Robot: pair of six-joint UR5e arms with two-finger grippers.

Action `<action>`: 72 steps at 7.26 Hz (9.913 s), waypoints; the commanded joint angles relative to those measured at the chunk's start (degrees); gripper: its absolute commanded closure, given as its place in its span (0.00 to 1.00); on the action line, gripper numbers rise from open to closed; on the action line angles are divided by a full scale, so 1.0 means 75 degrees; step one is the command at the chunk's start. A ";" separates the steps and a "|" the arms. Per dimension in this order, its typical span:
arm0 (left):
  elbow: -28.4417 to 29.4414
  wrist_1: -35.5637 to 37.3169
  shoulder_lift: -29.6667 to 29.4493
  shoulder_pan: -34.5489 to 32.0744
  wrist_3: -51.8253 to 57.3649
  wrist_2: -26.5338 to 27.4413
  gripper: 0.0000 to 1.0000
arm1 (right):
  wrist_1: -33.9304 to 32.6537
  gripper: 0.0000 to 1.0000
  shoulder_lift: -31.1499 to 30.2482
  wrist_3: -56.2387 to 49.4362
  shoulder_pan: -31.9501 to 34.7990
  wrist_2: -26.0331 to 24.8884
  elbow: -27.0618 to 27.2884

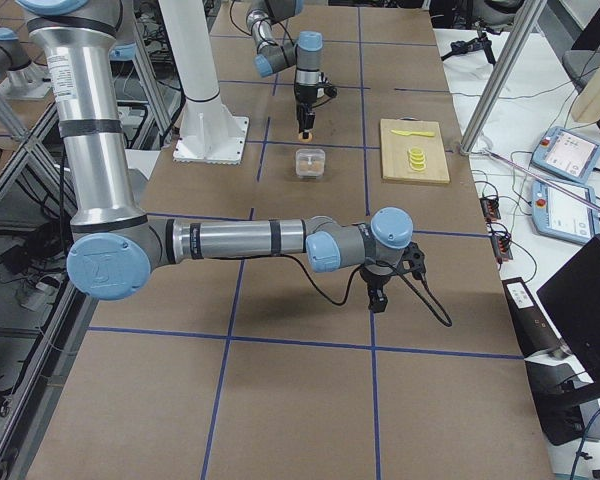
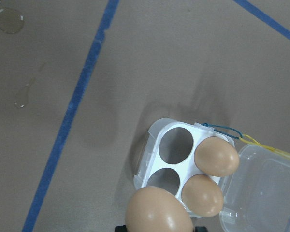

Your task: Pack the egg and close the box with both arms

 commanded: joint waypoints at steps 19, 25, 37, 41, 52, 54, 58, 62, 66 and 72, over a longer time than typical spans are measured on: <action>0.0640 -0.0620 -0.0315 -0.0032 0.0551 0.0300 0.00 | 0.0000 0.00 0.0023 0.0231 -0.0116 0.0012 0.0066; -0.2889 0.1057 0.2915 -0.2698 0.4632 -0.0679 0.00 | 0.2013 0.10 -0.0246 0.6659 -0.3037 -0.0755 0.2503; -0.2796 0.1045 0.4818 -0.5061 0.8930 -0.1634 0.00 | 0.2801 1.00 0.1384 1.0031 -0.5516 -0.2176 0.2880; -0.2772 0.1034 0.5776 -0.6428 1.1313 -0.1646 0.00 | 0.2777 1.00 0.0389 0.6143 -0.2083 0.0019 0.1527; -0.1658 0.2475 0.6036 -0.8459 1.4426 -0.1798 0.00 | -0.1172 0.00 0.0258 0.0056 0.0551 -0.0187 0.0430; -0.1542 0.2405 0.6037 -0.8436 1.4426 -0.1869 0.00 | -0.1172 0.00 0.0269 0.0069 0.0539 -0.0129 0.0477; -0.1309 0.2359 0.6106 -0.8459 1.4414 -0.1868 0.00 | -0.1301 0.00 0.0305 0.0046 0.0305 -0.0713 0.0781; -0.1273 0.2955 0.5990 -0.8412 1.4402 -0.1857 0.00 | -0.1980 0.00 0.0445 0.0046 0.0328 -0.0738 0.1156; -0.1214 0.2944 0.6060 -0.8412 1.4368 -0.1845 0.00 | -0.1992 0.00 0.0339 0.0057 0.0316 -0.1113 0.1274; -0.1318 0.2955 0.6409 -0.8424 1.4355 -0.1868 0.00 | -0.2062 0.00 -0.0129 0.0092 0.0293 -0.0997 0.1309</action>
